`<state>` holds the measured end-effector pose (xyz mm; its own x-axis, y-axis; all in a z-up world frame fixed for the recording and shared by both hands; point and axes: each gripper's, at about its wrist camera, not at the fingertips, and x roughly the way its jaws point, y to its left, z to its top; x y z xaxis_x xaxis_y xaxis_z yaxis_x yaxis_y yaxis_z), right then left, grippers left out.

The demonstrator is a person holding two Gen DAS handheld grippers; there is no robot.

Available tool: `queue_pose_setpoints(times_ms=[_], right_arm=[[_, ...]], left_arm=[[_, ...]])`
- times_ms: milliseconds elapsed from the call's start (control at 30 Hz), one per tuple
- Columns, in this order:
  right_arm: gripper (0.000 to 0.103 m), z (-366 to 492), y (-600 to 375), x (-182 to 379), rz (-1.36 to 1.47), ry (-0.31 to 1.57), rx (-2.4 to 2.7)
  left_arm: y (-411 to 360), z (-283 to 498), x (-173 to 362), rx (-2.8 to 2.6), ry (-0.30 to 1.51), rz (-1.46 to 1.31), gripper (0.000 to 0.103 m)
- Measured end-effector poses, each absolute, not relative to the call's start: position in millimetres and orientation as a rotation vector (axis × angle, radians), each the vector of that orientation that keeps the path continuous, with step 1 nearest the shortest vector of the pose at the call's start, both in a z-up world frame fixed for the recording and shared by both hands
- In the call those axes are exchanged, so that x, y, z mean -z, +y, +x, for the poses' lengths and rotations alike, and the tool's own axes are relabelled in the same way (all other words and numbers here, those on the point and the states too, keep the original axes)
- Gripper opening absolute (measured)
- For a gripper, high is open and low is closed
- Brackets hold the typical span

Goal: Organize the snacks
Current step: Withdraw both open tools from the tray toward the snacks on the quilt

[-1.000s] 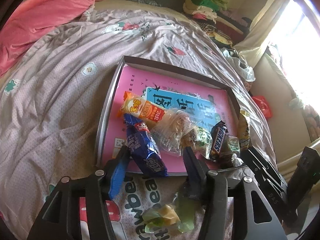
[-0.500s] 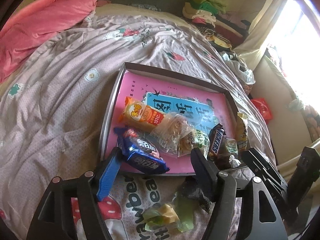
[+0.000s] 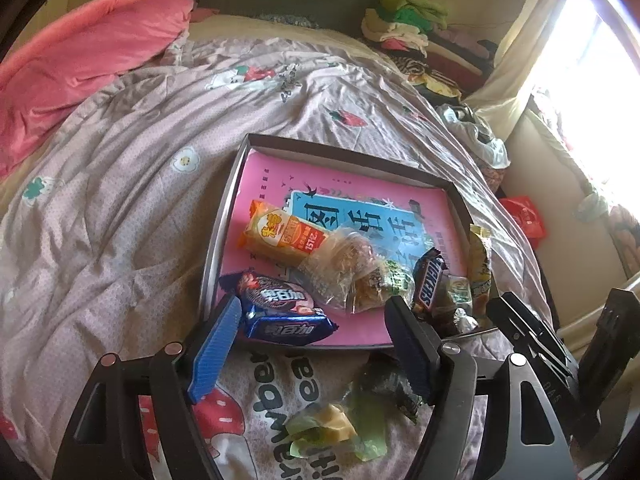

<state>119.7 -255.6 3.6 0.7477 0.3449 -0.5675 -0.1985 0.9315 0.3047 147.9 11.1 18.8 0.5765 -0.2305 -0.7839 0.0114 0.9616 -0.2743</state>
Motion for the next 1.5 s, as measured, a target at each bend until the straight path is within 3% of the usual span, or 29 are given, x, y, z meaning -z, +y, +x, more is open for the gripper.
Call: queue_pose_setpoints(times_ms=[1500], right_arm=[[0.081, 76, -226, -32, 0.149, 0.608, -0.324]], left_arm=[[1, 99, -52, 0.168, 0.835, -0.107, 0.077]])
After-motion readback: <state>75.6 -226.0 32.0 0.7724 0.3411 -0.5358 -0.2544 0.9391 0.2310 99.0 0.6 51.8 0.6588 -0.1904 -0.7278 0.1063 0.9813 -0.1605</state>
